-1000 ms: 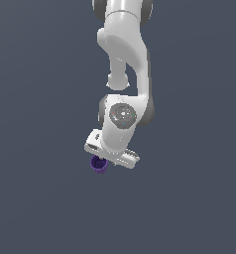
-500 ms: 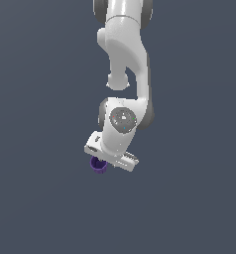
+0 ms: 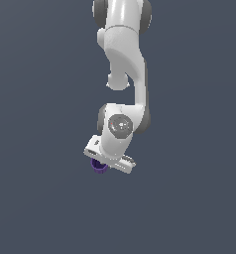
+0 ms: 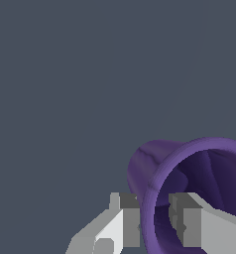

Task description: Pick up the object and move it to a goal position.

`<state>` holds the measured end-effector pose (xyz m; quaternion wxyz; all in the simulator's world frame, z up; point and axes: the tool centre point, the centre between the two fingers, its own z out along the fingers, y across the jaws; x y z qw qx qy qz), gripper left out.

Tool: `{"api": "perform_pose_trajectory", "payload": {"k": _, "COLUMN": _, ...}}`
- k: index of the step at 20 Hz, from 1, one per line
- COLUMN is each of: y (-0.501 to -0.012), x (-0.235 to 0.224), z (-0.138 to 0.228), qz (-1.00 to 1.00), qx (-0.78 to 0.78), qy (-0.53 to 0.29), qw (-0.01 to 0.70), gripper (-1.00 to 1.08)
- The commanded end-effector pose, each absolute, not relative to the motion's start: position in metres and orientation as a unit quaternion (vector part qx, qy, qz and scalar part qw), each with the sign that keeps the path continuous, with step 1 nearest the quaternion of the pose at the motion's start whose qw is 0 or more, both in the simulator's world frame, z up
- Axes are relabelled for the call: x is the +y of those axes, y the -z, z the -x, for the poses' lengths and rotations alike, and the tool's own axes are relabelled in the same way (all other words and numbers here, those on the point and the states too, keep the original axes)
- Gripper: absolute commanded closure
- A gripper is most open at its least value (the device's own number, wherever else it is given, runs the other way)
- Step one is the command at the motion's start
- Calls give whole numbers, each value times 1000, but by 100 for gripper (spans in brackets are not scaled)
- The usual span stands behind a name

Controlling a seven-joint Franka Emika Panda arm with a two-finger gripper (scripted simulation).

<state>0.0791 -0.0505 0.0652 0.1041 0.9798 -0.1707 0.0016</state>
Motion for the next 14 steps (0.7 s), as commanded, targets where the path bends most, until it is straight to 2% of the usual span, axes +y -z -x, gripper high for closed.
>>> {"api": "perform_pose_trajectory", "payload": {"k": 1, "y": -65, "x": -50, "z": -79, "qz": -980, "qx": -171, "qy": -2, "qw": 104, "gripper": 108}}
{"api": "perform_pose_trajectory", "payload": {"k": 14, "y": -70, "x": -49, "z": -77, "qz": -980, "qx": -171, "qy": -2, "qw": 104, "gripper": 108}}
